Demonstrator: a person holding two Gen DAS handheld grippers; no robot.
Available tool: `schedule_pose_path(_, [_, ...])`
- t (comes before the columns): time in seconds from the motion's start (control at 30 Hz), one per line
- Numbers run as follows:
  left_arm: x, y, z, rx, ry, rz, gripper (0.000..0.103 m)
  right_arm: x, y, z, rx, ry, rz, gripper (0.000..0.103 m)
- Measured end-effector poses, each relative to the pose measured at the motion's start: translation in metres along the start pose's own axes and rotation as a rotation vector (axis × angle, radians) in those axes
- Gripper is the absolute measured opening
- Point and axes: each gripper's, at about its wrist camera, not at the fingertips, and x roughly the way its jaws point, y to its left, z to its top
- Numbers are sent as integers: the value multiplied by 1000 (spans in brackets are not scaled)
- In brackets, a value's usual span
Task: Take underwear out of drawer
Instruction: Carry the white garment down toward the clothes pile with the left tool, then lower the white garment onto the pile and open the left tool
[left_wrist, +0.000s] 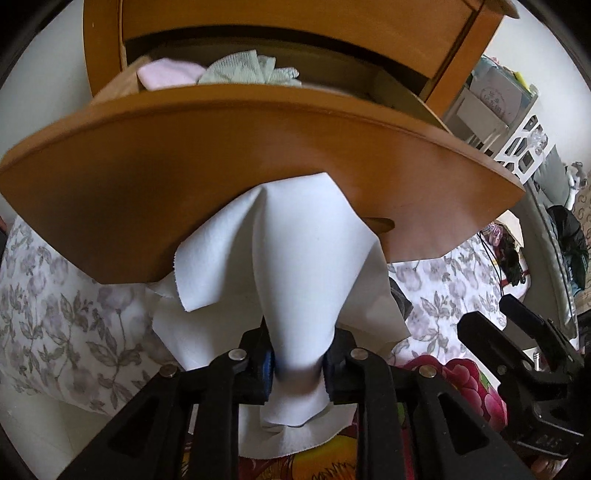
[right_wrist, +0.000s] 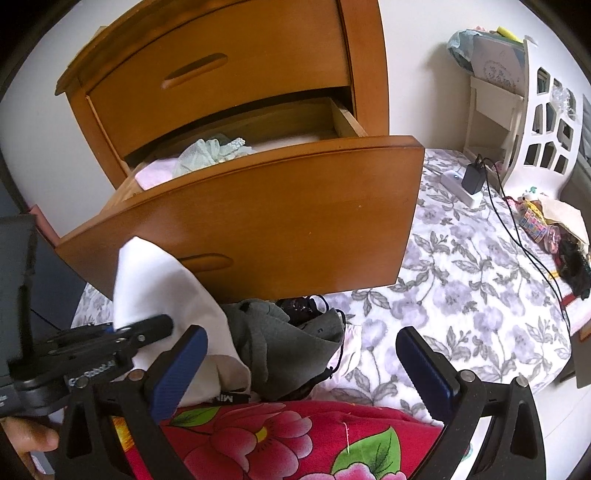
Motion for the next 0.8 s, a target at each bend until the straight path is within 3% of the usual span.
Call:
schedule_pose_path(0.13, [1,4,1,-19,5,-13,27,2,-2,1,7,10,8,103])
schedule_pose_path(0.23, [-1,5,0,-17,-1,-10,36,3,-1,1,3,14,8,103])
schedule_pose_path(0.3, [-4,4,-1,-14,-9,-20,52,3,-1,1,0,15,7,103])
schedule_pose_path(0.37, [-7,5,-3,-15,-18,-38,61,3,-1,1,3,15,9,103])
schedule_pose_path(0.8, [-39,20,-23,-75,-123,-74,72,4,-1,0,0,16,10,103])
